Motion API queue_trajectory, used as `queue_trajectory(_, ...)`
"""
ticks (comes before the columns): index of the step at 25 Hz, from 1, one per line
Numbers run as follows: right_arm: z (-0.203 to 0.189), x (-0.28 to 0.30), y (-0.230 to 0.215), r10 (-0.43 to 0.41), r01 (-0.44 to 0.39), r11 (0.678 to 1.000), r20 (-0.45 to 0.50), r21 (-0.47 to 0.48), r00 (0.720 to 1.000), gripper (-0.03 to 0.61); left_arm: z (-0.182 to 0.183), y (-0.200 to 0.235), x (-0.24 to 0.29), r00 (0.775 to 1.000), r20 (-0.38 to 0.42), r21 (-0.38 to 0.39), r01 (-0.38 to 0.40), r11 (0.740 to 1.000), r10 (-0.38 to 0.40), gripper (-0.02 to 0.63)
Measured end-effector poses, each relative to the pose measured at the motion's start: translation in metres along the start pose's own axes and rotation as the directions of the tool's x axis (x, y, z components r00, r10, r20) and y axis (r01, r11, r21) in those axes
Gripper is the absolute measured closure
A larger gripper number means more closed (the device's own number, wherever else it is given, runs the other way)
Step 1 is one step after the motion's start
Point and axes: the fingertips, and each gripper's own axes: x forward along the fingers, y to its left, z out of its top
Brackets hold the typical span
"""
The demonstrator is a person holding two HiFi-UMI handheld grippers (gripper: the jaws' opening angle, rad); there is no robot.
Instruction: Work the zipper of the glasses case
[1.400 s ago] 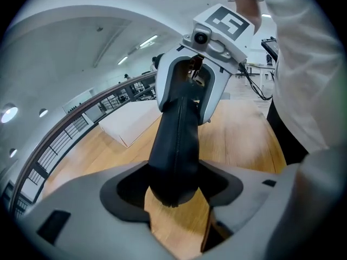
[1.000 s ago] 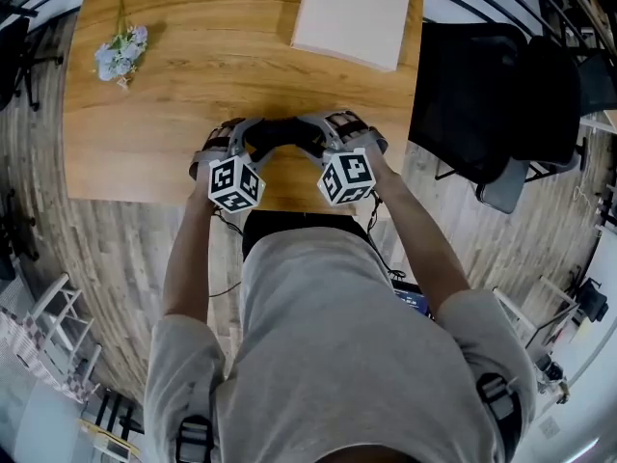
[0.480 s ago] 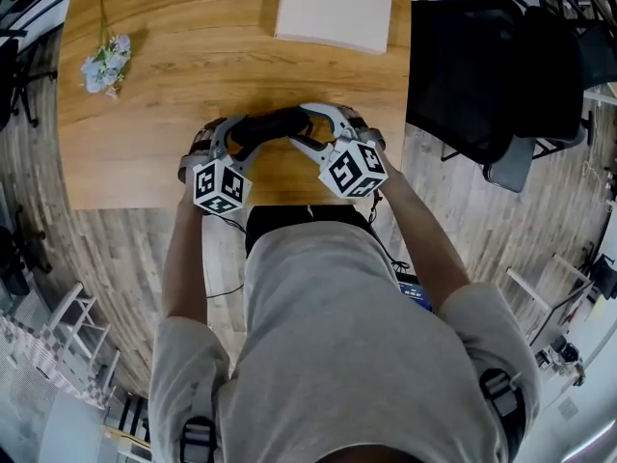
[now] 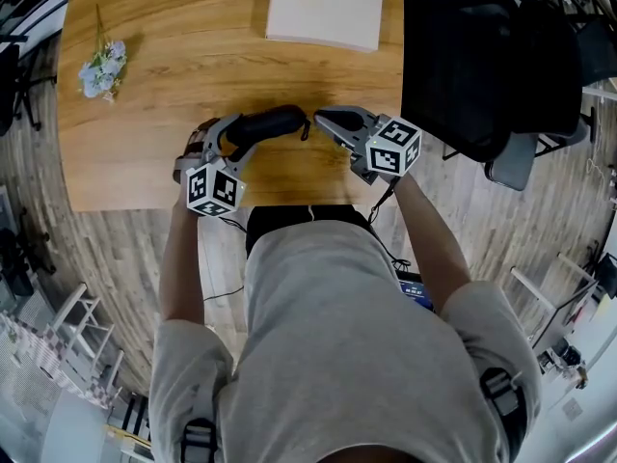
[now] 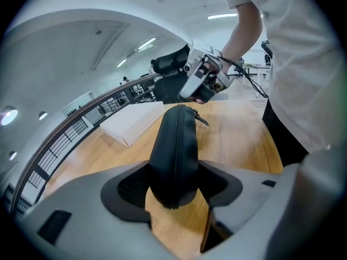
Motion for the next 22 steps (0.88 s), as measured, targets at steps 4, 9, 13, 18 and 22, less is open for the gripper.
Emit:
queue_trajectory(4,-0.017,0.002,-0.001,0.062,-0.062,0.998,-0.064,0.007,0.996,0.538,0.003,0.006,-0.005,1.0,0.013,0.017,-0.018,1.0,0.018,0.334)
queue_trajectory(9,-0.026,0.015,0.011,0.213,-0.208,0.976,-0.11,0.056,0.971,0.383,0.008,0.005,-0.019,0.999,0.049,0.095,-0.006,0.995,0.001,0.334)
queue_trajectory(13,-0.03,0.022,0.019,0.342,-0.326,0.933,-0.093,0.152,0.935,0.38,0.008,0.004,-0.027,0.998,0.06,0.126,0.001,0.992,-0.008,0.334)
queue_trajectory(18,-0.025,0.024,0.029,0.46,-0.436,0.869,-0.055,0.232,0.886,0.374,0.009,0.001,-0.033,0.998,0.059,0.165,0.011,0.986,-0.021,0.334)
queue_trajectory(22,-0.023,0.025,0.038,0.509,-0.482,0.842,-0.063,0.242,0.859,0.388,0.006,0.001,-0.035,0.999,0.046,0.176,0.008,0.984,-0.016,0.334)
